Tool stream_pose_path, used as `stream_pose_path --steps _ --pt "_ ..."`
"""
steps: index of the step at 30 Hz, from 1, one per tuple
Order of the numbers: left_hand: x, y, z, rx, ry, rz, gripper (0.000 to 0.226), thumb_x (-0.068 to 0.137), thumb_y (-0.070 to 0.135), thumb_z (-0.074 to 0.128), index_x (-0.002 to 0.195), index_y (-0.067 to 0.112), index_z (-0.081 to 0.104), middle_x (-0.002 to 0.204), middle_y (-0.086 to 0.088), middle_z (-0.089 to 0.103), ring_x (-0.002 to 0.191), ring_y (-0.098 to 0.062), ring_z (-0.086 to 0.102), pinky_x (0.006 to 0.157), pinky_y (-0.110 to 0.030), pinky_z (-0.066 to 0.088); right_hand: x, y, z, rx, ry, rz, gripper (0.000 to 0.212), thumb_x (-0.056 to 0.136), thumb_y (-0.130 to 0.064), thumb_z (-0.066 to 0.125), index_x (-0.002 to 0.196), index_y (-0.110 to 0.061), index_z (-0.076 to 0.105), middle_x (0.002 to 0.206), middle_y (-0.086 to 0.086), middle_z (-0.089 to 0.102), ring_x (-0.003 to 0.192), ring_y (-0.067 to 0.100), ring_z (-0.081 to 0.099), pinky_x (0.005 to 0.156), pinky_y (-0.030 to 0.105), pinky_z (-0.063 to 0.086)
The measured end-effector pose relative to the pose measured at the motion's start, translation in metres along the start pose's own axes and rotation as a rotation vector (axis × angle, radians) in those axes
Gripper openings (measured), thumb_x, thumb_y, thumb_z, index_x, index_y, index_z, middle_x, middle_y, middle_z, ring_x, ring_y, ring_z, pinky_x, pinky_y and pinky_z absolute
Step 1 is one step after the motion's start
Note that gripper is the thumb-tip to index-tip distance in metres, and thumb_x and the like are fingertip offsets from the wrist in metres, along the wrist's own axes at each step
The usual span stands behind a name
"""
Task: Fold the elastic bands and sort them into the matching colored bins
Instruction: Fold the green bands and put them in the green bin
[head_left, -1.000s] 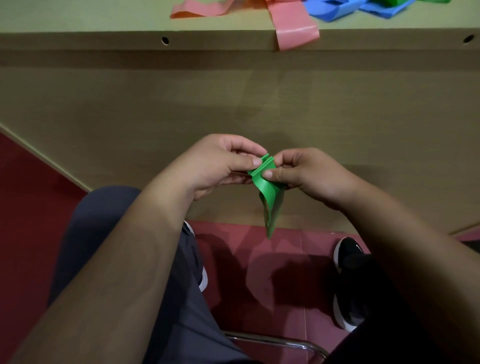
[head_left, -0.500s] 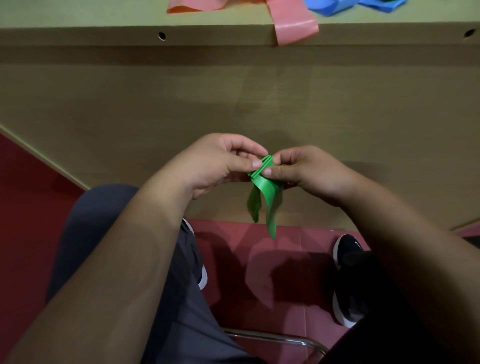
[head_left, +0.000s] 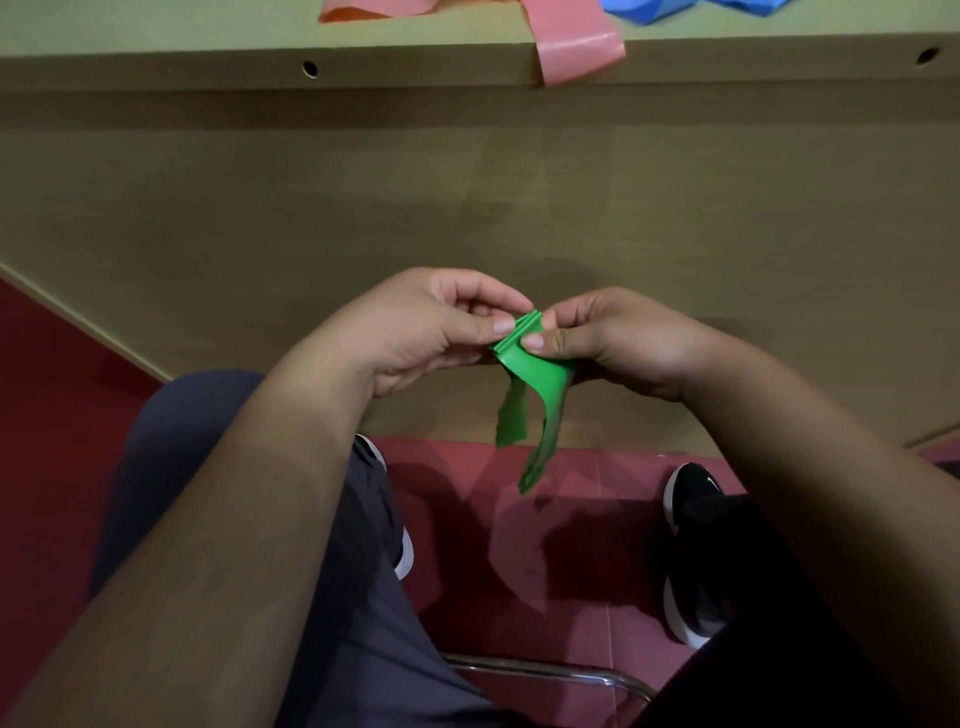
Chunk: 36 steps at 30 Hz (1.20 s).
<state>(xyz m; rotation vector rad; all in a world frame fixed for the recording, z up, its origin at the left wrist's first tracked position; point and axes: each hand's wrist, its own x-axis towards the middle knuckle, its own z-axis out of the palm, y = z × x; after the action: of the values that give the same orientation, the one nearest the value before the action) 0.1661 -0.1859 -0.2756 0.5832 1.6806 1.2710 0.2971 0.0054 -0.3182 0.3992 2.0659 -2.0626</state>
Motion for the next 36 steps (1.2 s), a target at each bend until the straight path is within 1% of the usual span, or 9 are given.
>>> stream_pose_path --steps 9,11,14,17,21,25,28,34,36 --pt "0.0 -0.002 0.002 -0.055 -0.005 0.019 0.035 0.082 0.004 0.082 0.117 0.007 0.076 0.087 0.001 0.071 0.085 -0.008 0.07 0.082 -0.022 0.061 0.001 0.001 0.002 -0.018 0.038 0.028 0.028 0.089 -0.029 0.079 0.103 -0.004 0.077 0.095 0.015 0.076 0.089 0.026 0.069 0.094 0.044 0.053" --pt "0.0 -0.003 0.002 0.006 0.009 0.058 0.046 0.07 0.009 0.089 0.115 0.009 0.078 0.089 0.001 0.07 0.085 -0.008 0.069 0.082 -0.021 0.059 0.002 0.001 0.002 -0.031 0.062 0.03 0.026 0.095 -0.025 0.077 0.104 -0.001 0.075 0.092 0.013 0.074 0.086 0.023 0.067 0.091 0.042 0.052" --pt "0.001 -0.005 0.005 0.168 0.074 0.147 0.044 0.073 -0.005 0.088 0.111 0.013 0.078 0.096 -0.002 0.068 0.086 -0.008 0.065 0.087 -0.026 0.057 0.001 0.0 0.005 -0.018 0.099 0.035 0.035 0.097 -0.023 0.075 0.114 0.007 0.07 0.091 0.012 0.073 0.081 0.02 0.068 0.086 0.039 0.054" --pt "0.002 -0.005 0.01 0.28 0.133 0.224 0.043 0.079 -0.015 0.076 0.109 0.015 0.076 0.096 -0.003 0.065 0.082 -0.01 0.06 0.081 -0.024 0.054 0.002 -0.001 0.007 -0.028 0.114 0.019 0.032 0.09 -0.028 0.083 0.112 -0.008 0.07 0.096 0.01 0.075 0.088 0.021 0.07 0.091 0.045 0.056" --pt "0.004 -0.006 0.011 0.323 0.185 0.288 0.038 0.081 -0.007 0.074 0.103 0.023 0.078 0.093 0.002 0.067 0.08 -0.009 0.059 0.077 -0.026 0.051 0.004 -0.002 0.009 -0.018 0.17 -0.05 0.045 0.085 -0.034 0.086 0.123 -0.022 0.067 0.103 0.013 0.069 0.095 0.025 0.067 0.101 0.059 0.055" --pt "0.003 -0.004 0.012 0.33 0.235 0.347 0.033 0.081 -0.002 0.076 0.102 0.024 0.077 0.091 0.005 0.068 0.077 -0.006 0.06 0.07 -0.018 0.049 -0.001 -0.006 0.01 -0.097 0.177 -0.139 0.027 0.095 -0.024 0.081 0.121 -0.023 0.074 0.094 0.001 0.069 0.088 0.013 0.062 0.083 0.035 0.045" --pt "0.001 -0.002 0.013 0.359 0.28 0.394 0.035 0.083 -0.006 0.072 0.103 0.022 0.077 0.092 0.002 0.07 0.078 -0.006 0.063 0.072 -0.021 0.052 -0.002 -0.006 0.01 -0.141 0.212 -0.203 0.017 0.095 -0.016 0.079 0.111 -0.019 0.078 0.09 -0.004 0.072 0.085 0.006 0.064 0.079 0.02 0.049" --pt "-0.001 0.0 0.01 0.334 0.345 0.474 0.036 0.085 -0.002 0.075 0.11 0.023 0.076 0.1 0.003 0.071 0.087 -0.006 0.066 0.085 -0.024 0.056 -0.001 -0.007 0.015 -0.188 0.318 -0.308 0.007 0.095 -0.009 0.078 0.1 -0.014 0.08 0.078 -0.016 0.073 0.073 -0.004 0.062 0.075 0.014 0.048" --pt "0.002 -0.001 0.008 0.312 0.37 0.471 0.038 0.085 -0.002 0.079 0.113 0.024 0.075 0.103 0.002 0.071 0.087 -0.006 0.065 0.089 -0.025 0.056 -0.001 -0.01 0.018 -0.196 0.384 -0.342 0.01 0.093 -0.01 0.081 0.098 -0.018 0.082 0.085 -0.009 0.074 0.074 -0.002 0.063 0.078 0.019 0.05"
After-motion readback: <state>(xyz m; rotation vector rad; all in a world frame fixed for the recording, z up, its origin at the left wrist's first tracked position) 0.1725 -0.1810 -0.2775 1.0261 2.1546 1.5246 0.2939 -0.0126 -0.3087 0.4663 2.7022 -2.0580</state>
